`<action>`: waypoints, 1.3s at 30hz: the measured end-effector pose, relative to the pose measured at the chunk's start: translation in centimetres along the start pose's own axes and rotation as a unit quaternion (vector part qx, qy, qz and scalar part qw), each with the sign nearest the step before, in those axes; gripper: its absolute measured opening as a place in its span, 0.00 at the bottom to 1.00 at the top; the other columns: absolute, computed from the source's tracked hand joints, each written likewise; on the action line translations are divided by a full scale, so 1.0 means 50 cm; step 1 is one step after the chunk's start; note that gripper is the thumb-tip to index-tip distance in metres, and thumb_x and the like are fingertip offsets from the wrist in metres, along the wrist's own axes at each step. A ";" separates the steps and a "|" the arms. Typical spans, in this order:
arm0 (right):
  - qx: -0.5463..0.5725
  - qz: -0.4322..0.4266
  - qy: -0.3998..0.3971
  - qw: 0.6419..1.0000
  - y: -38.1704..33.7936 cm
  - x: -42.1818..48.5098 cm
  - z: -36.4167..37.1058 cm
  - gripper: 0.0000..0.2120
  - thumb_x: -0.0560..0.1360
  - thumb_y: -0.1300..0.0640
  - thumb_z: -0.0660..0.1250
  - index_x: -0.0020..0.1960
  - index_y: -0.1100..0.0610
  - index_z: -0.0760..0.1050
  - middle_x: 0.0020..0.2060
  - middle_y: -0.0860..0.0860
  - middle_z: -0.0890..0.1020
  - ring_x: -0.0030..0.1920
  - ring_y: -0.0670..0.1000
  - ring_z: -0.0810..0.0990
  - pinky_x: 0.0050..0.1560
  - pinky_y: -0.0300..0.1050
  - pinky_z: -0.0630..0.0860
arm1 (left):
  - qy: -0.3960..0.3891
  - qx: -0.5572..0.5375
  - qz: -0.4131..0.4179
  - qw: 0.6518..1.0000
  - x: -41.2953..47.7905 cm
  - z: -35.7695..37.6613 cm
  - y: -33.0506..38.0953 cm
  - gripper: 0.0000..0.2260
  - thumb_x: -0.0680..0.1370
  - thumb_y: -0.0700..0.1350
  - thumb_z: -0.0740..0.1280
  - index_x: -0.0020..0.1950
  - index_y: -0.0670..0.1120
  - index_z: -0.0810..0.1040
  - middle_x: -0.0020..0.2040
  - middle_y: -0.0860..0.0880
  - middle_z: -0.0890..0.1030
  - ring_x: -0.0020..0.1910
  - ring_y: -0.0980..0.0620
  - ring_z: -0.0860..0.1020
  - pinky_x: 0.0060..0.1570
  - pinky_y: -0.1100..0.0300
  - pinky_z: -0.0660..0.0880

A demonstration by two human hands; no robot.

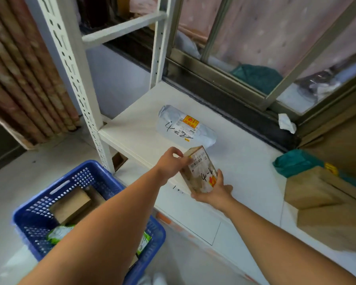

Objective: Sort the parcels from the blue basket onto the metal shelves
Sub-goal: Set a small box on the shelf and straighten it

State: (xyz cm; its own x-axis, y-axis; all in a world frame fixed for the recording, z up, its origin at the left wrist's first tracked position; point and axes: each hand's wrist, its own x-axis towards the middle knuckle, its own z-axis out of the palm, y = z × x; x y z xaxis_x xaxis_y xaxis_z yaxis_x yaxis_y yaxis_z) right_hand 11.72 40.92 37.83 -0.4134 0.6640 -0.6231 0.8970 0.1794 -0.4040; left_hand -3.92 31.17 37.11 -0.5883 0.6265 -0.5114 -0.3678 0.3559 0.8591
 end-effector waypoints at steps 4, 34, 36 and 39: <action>-0.146 -0.134 0.140 0.970 0.050 -0.053 -0.040 0.59 0.63 0.38 0.75 0.76 0.46 0.35 0.71 0.55 0.57 0.69 0.57 0.62 0.67 0.52 0.65 | -0.072 0.006 0.017 0.997 -0.031 0.056 0.020 0.11 0.73 0.47 0.73 0.46 0.47 0.71 0.45 0.40 0.81 0.41 0.48 0.74 0.40 0.57 0.68; 0.140 -0.085 0.274 0.948 0.751 -0.340 -0.317 0.54 0.61 0.45 0.79 0.73 0.39 0.44 0.53 0.51 0.68 0.51 0.55 0.77 0.48 0.53 0.79 | -0.148 0.299 0.132 0.933 -0.448 0.844 -0.087 0.29 0.77 0.43 0.67 0.74 0.52 0.60 0.63 0.47 0.76 0.55 0.46 0.76 0.47 0.58 0.72; 0.156 -0.066 0.297 0.940 0.772 -0.353 -0.326 0.48 0.63 0.44 0.77 0.71 0.41 0.48 0.54 0.50 0.68 0.52 0.53 0.78 0.48 0.52 0.80 | -0.173 0.331 0.140 0.917 -0.451 0.868 -0.084 0.30 0.77 0.42 0.67 0.75 0.53 0.58 0.65 0.48 0.75 0.56 0.47 0.76 0.47 0.59 0.71; 0.182 -0.042 0.319 0.929 0.806 -0.374 -0.351 0.46 0.66 0.46 0.76 0.72 0.43 0.49 0.58 0.51 0.67 0.54 0.53 0.78 0.50 0.51 0.80 | -0.215 0.343 0.166 0.899 -0.458 0.920 -0.078 0.30 0.77 0.41 0.67 0.75 0.52 0.58 0.66 0.49 0.74 0.61 0.46 0.74 0.55 0.59 0.70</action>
State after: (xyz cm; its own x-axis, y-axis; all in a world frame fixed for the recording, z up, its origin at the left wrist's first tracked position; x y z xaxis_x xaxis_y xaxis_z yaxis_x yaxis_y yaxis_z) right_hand 58.36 48.48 44.97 -0.1984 0.9748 -0.1016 0.7047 0.0698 -0.7061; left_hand 44.10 47.32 46.45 -0.1956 0.9350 -0.2958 0.3939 0.3511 0.8494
